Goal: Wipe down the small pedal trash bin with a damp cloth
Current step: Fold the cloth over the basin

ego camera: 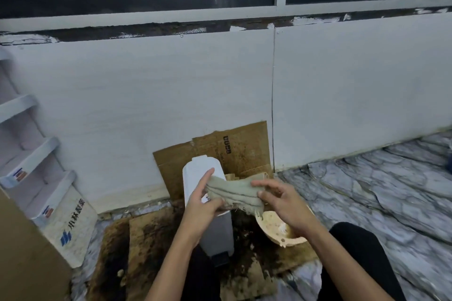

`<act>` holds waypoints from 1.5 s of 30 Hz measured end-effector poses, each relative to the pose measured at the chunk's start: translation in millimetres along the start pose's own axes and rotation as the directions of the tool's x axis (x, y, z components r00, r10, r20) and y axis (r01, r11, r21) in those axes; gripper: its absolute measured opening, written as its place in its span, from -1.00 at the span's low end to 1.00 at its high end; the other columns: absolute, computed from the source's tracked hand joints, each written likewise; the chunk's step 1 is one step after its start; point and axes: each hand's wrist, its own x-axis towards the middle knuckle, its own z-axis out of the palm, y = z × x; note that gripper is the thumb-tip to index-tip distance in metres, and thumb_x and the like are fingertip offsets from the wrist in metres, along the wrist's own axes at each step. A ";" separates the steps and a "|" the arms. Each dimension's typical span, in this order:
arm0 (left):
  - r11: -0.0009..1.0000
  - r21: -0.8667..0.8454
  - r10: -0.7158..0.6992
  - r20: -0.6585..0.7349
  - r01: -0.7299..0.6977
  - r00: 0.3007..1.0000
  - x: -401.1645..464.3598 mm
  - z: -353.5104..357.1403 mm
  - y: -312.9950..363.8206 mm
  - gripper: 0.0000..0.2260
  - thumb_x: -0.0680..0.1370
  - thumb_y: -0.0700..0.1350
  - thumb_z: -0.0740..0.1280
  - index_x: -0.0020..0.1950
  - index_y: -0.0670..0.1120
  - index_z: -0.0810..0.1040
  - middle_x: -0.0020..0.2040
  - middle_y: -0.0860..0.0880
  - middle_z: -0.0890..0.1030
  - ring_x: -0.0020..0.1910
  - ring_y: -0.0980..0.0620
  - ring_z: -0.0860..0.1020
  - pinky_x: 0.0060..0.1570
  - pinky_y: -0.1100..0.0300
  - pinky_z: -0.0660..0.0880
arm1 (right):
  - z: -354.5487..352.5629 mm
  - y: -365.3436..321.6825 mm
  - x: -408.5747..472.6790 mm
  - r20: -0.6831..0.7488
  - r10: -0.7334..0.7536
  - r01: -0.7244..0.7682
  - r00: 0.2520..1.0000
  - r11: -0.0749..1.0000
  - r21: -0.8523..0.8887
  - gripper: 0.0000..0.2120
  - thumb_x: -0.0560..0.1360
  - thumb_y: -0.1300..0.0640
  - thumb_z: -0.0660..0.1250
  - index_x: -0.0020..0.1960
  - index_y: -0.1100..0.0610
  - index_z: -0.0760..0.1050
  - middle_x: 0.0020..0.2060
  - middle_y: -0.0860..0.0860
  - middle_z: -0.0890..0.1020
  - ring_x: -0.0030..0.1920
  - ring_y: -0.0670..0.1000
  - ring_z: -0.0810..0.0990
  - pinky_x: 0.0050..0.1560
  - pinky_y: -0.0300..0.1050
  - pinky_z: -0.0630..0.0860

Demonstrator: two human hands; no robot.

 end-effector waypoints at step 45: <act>0.642 0.756 -0.446 0.238 0.123 0.863 159.5 161.1 -350.7 -0.44 0.50 -0.06 0.52 0.46 -0.09 0.43 0.48 -0.03 0.22 0.41 -0.02 0.36 0.40 0.17 0.32 | -87.5 368.5 51.4 -0.446 0.430 -0.611 0.785 0.658 -0.441 -0.62 0.47 0.17 0.39 0.28 0.08 0.55 0.30 0.08 0.41 0.22 0.09 0.46 0.14 -0.16 0.46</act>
